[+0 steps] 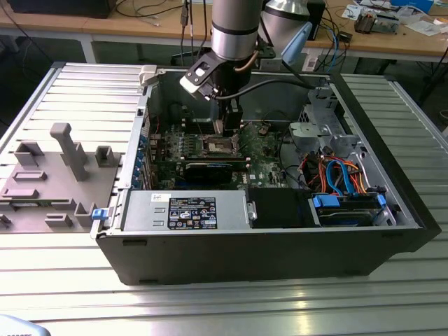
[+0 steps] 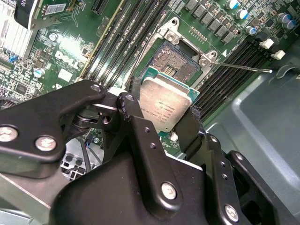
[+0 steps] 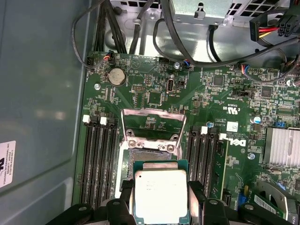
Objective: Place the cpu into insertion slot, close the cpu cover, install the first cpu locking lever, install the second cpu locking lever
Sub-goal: 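Place the cpu into insertion slot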
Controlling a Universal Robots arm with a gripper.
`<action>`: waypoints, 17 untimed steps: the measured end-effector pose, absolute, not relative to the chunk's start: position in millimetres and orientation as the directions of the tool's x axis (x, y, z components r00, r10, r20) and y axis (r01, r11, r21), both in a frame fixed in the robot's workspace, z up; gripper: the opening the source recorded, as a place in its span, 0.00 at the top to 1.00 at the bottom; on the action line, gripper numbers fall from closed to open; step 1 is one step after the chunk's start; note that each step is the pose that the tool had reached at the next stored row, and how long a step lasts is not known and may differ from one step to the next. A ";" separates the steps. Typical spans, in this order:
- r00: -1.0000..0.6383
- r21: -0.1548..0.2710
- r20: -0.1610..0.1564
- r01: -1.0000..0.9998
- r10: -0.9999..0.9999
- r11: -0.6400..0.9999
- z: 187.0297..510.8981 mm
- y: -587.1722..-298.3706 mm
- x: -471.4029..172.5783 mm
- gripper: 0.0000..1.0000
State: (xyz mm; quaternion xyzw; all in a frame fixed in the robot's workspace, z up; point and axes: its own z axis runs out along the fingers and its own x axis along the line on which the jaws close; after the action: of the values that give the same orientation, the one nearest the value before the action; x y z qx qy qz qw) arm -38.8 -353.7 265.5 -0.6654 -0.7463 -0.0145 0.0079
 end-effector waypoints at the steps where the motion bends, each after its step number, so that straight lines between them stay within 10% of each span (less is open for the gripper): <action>1: -0.114 0.011 0.031 0.993 0.993 0.114 265.3 -353.7 -38.8 0.45; 17: -0.114 0.011 0.031 0.993 0.993 0.114 262.2 -353.7 -38.8 0.45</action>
State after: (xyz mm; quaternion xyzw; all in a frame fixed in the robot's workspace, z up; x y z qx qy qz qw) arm -38.8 -353.7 262.2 -0.6654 -0.7463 -0.0146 0.0078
